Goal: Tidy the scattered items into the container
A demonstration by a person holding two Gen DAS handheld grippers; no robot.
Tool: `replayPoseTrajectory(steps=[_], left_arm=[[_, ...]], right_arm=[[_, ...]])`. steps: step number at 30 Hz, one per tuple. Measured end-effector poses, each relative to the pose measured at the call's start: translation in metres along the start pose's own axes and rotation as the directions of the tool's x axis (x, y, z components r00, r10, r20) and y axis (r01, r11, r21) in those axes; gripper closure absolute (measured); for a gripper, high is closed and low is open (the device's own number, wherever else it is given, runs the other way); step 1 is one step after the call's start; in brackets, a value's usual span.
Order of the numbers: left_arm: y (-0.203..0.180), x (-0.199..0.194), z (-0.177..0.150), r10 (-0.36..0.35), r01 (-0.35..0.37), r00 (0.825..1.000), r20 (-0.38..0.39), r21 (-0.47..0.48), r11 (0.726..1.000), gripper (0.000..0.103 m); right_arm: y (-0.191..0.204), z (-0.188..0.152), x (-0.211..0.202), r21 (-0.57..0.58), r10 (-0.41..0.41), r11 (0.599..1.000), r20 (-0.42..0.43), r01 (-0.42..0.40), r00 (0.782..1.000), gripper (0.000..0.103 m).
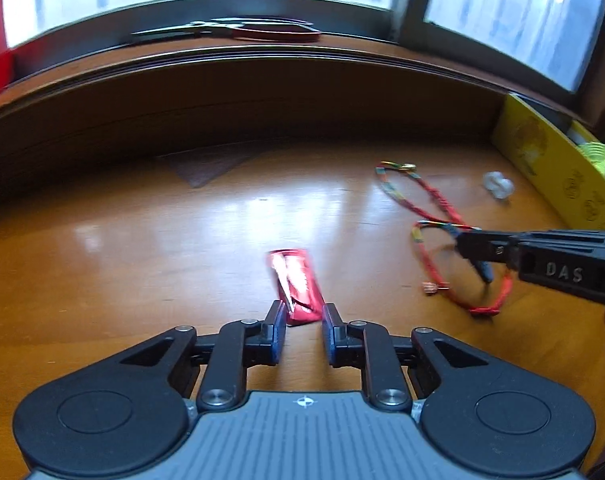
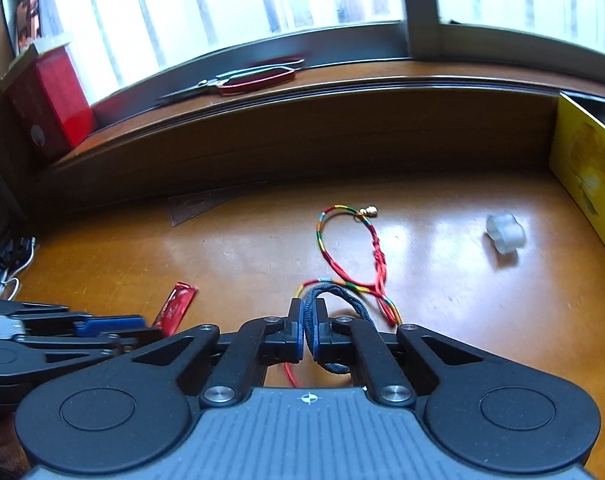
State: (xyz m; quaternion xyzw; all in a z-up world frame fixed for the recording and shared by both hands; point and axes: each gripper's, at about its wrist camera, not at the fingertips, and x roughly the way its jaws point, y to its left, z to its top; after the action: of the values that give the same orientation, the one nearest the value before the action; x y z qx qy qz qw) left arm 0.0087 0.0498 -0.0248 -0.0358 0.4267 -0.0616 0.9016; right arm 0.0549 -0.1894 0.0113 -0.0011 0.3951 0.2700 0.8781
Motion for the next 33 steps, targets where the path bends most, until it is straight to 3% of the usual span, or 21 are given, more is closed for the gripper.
replayPoseTrajectory(steps=[3,5,8,10,12,19,25,28,31,33], left_arm=[[-0.020,0.000,-0.005,-0.088,0.088,0.996,0.001,0.058,0.994,0.072],[-0.030,-0.002,-0.008,-0.091,0.090,0.996,0.007,0.088,0.992,0.067],[-0.030,-0.012,-0.007,-0.026,0.019,0.998,0.066,0.093,0.995,0.054],[-0.023,-0.016,-0.004,0.033,-0.042,0.994,0.106,0.085,0.995,0.037],[-0.014,-0.013,0.002,0.081,-0.090,0.990,0.116,0.075,0.993,0.032],[-0.006,0.013,0.011,0.104,-0.113,0.992,0.067,0.147,0.983,0.030],[-0.006,0.027,0.010,0.080,-0.087,0.995,0.056,0.129,0.988,0.030],[-0.011,0.027,0.013,0.069,-0.074,0.997,0.042,0.153,0.985,0.037],[-0.014,0.027,0.016,0.053,-0.056,0.998,0.023,0.165,0.985,0.045],[-0.016,0.027,0.016,0.057,-0.060,0.998,0.022,0.170,0.984,0.046]], right_arm=[[-0.004,-0.007,-0.011,0.009,-0.011,1.000,0.005,0.011,1.000,0.096],[-0.005,-0.011,-0.017,0.009,-0.019,1.000,0.008,0.019,1.000,0.097],[-0.006,-0.017,-0.029,0.006,-0.022,1.000,0.020,0.022,1.000,0.097],[-0.007,-0.020,-0.038,0.002,-0.006,1.000,0.027,0.006,1.000,0.097],[-0.005,-0.024,-0.043,-0.008,0.010,1.000,0.027,-0.010,1.000,0.096],[0.003,-0.040,-0.040,-0.051,0.016,0.999,-0.011,-0.017,1.000,0.096],[0.009,-0.052,-0.037,-0.067,0.021,0.998,-0.038,-0.023,0.999,0.096],[0.012,-0.058,-0.037,-0.076,0.011,0.997,-0.038,-0.014,0.999,0.094],[0.014,-0.061,-0.040,-0.077,-0.011,0.997,-0.024,0.009,1.000,0.089],[0.014,-0.063,-0.042,-0.081,-0.022,0.997,-0.016,0.021,1.000,0.074]])
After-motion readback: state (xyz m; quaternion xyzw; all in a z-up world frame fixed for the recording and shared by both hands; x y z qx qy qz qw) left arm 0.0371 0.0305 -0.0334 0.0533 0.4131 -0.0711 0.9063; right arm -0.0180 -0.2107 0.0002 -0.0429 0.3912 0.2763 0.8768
